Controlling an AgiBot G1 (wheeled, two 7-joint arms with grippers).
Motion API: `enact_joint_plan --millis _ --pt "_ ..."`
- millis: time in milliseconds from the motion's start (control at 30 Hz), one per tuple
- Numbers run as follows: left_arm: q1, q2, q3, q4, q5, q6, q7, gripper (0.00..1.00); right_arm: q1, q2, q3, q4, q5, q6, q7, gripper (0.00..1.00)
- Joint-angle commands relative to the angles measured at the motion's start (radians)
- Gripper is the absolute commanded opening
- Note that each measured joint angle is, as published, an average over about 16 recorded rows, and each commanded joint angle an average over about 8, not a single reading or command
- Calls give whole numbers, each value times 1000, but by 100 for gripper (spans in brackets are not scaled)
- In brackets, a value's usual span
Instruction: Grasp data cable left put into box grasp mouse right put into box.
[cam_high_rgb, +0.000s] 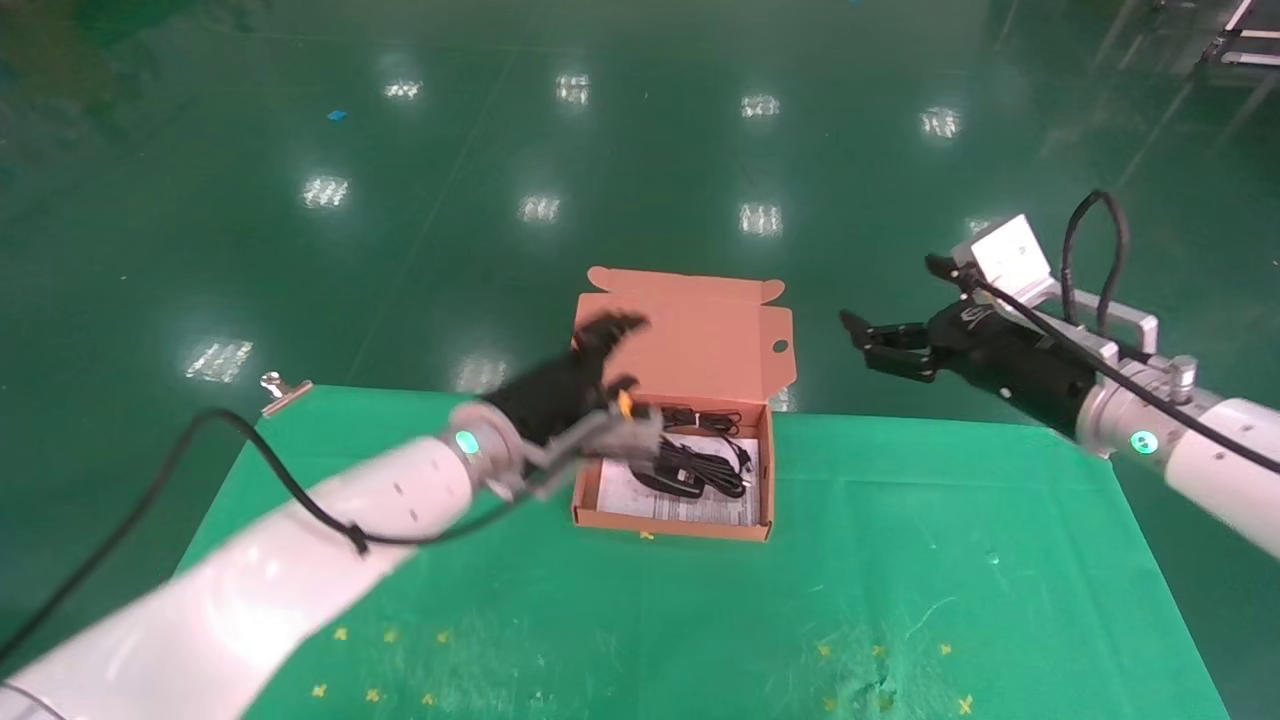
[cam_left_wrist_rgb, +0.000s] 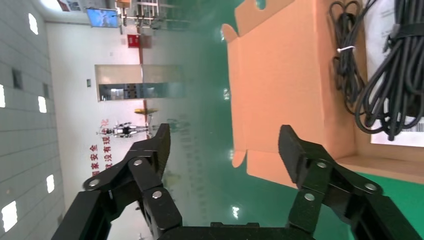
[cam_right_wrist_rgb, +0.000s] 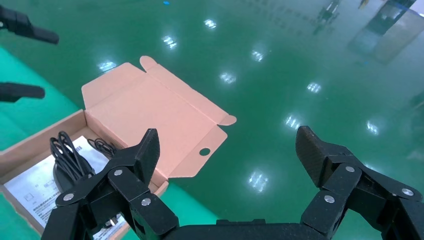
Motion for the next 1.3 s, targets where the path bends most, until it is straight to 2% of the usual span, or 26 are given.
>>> enact_joint_plan --millis 33,200,1200,1300 --pt "-8 -1 -4 1 -4 -5 -5 100 6 5 -3 5 -12 0 -1 100" --pt "3 -43 -41 -25 -60 73 -63 100 1 19 3 15 29 -46 -13 100" --pt "102 -363 -314 -229 -465 677 -500 100 -56 138 64 94 426 -462 -129 100" --pt "107 -378 -328 -239 -485 706 -521 100 -58 143 67 97 446 -483 -134 100"
